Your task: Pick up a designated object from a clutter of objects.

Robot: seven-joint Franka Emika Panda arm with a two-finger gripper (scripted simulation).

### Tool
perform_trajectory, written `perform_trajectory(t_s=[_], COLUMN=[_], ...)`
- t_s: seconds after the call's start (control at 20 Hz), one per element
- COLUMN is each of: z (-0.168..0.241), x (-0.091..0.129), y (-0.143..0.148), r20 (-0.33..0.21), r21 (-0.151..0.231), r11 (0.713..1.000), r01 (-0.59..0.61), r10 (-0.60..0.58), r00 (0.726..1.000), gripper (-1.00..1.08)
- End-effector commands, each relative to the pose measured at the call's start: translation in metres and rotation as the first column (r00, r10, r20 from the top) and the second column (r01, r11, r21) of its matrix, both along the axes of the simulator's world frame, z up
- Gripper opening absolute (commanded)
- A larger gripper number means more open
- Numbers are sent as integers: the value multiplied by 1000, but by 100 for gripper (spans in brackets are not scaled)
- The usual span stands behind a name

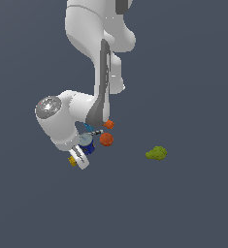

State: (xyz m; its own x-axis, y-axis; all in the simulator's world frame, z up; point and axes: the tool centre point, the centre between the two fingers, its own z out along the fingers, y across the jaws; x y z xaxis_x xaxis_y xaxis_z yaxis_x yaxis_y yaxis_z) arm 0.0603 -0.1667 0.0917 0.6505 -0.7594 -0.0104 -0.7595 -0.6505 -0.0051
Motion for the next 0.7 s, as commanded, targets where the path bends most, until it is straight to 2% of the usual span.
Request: perform_trajectory(t_s=[0.0, 0.25, 0.65], z=[-10, -19, -32], x=[0, -1, -2], y=[-10, -20, -19], r20=[2, 3, 2], r21=[-6, -11, -11], r11=[999, 996, 997], r01=[44, 83, 80], r10=[-44, -83, -80], r00=[999, 997, 997], gripper=[100, 100, 100])
